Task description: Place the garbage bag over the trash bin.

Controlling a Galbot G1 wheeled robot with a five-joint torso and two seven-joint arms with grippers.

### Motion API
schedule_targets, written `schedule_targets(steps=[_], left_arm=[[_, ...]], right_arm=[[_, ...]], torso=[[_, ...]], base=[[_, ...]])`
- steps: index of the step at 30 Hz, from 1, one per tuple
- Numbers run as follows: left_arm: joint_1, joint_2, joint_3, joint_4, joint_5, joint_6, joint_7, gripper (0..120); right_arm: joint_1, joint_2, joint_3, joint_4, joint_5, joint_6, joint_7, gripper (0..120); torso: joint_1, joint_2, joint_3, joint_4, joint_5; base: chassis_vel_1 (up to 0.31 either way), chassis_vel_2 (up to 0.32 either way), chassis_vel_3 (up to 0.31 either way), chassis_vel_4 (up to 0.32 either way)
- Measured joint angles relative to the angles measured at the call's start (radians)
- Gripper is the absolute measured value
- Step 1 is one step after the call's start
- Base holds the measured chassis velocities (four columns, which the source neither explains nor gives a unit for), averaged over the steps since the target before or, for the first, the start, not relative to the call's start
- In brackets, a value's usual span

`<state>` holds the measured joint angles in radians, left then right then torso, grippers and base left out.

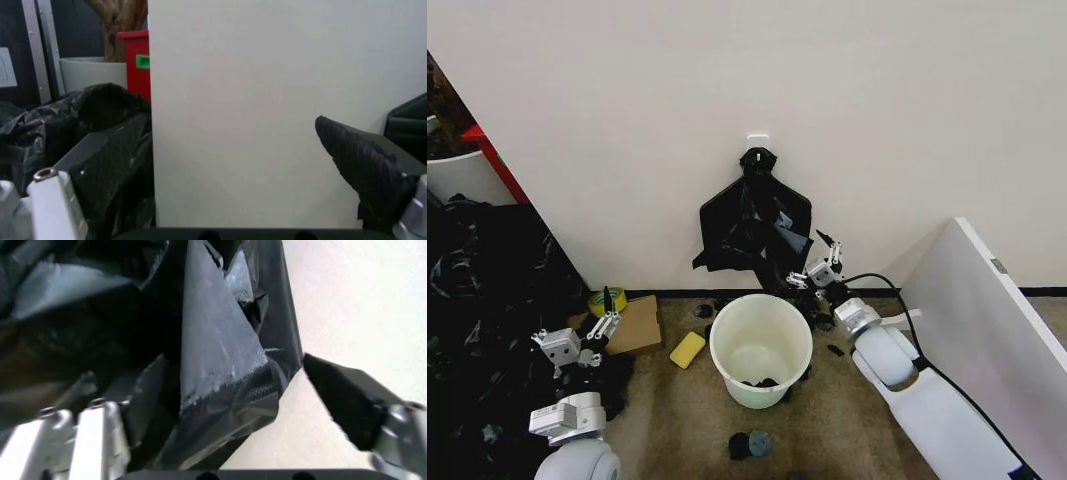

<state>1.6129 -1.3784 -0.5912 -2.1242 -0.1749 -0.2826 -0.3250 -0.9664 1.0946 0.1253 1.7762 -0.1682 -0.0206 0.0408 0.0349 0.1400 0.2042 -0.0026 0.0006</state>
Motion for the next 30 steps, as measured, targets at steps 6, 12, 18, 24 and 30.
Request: schedule_targets(steps=[6,12,18,24,30], left_arm=[[-0.004,-0.005,0.006,0.004,-0.001,-0.001,0.000,100],[-0.004,-0.005,0.004,0.003,-0.003,-0.003,-0.001,100],[0.000,-0.008,0.008,-0.002,-0.001,-0.004,-0.002,100],[-0.008,0.006,0.012,-0.003,0.001,-0.005,0.001,100],[-0.053,0.079,0.028,0.013,-0.095,-0.048,0.114,100]], right_arm=[[-0.015,0.026,0.011,-0.003,-0.022,0.004,-0.011,53],[-0.046,0.057,0.013,0.017,-0.045,0.018,0.011,28],[-0.101,0.073,0.032,0.067,-0.069,0.009,0.053,3],[-0.189,0.084,0.043,0.162,-0.057,-0.021,0.119,0],[-0.332,0.104,0.026,0.295,0.036,-0.048,0.185,0]], torso=[[0.000,0.000,0.000,-0.0001,-0.0001],[0.000,0.000,0.000,0.0000,0.0000],[0.000,0.000,0.000,-0.0001,-0.0001],[0.000,0.000,0.000,-0.0001,0.0000],[0.000,0.000,0.000,-0.0003,-0.0002]], base=[[0.000,0.000,0.000,0.000],[0.000,0.000,0.000,0.000],[0.000,0.000,0.000,0.000],[0.000,0.000,0.000,0.000],[0.000,0.000,0.000,0.000]])
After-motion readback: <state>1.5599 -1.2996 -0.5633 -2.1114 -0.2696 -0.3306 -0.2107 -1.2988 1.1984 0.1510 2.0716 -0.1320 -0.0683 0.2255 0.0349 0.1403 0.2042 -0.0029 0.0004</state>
